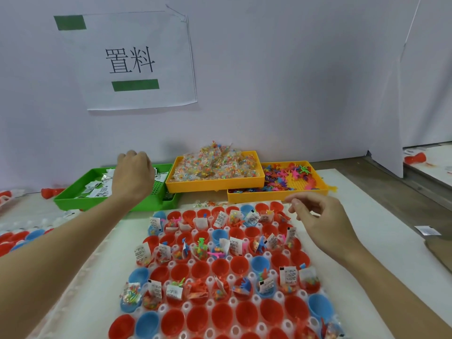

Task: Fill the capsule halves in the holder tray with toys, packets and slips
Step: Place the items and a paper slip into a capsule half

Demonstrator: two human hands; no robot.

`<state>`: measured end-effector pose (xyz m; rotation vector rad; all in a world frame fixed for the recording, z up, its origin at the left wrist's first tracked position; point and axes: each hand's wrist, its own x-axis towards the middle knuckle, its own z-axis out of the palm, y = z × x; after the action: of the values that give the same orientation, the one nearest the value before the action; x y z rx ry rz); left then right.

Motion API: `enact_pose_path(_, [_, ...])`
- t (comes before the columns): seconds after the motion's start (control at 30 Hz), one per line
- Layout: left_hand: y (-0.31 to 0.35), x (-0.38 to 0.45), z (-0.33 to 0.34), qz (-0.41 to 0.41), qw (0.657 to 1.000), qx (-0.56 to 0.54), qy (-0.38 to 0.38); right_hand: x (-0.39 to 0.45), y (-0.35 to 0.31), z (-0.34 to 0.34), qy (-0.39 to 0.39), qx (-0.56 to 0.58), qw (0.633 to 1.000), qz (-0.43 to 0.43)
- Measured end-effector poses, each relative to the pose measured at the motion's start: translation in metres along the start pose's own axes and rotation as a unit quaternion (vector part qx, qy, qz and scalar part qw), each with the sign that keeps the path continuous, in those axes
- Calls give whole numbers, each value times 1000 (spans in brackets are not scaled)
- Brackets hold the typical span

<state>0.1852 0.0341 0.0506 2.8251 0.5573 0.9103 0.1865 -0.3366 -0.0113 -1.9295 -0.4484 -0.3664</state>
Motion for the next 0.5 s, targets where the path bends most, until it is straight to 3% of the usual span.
enact_pose_path(0.13, [36, -27, -25, 32, 990, -126, 60, -3, -16, 0, -2, 15, 1000, -5])
enact_pose_path(0.2, [60, -53, -39, 33, 971, -234, 35, -6, -26, 0, -16, 22, 1000, -10])
enact_pose_path(0.27, [78, -83, -52, 20, 930, -365, -33, -10, -38, 0, -44, 42, 998, -7])
enact_pose_path(0.4, [97, -134, -62, 19, 834, -532, -146, -17, -61, -3, -202, 128, 971, 17])
enact_pose_path(0.5, [103, -154, -58, 6, 810, -568, -148, -24, -73, -2, -300, 165, 939, 40])
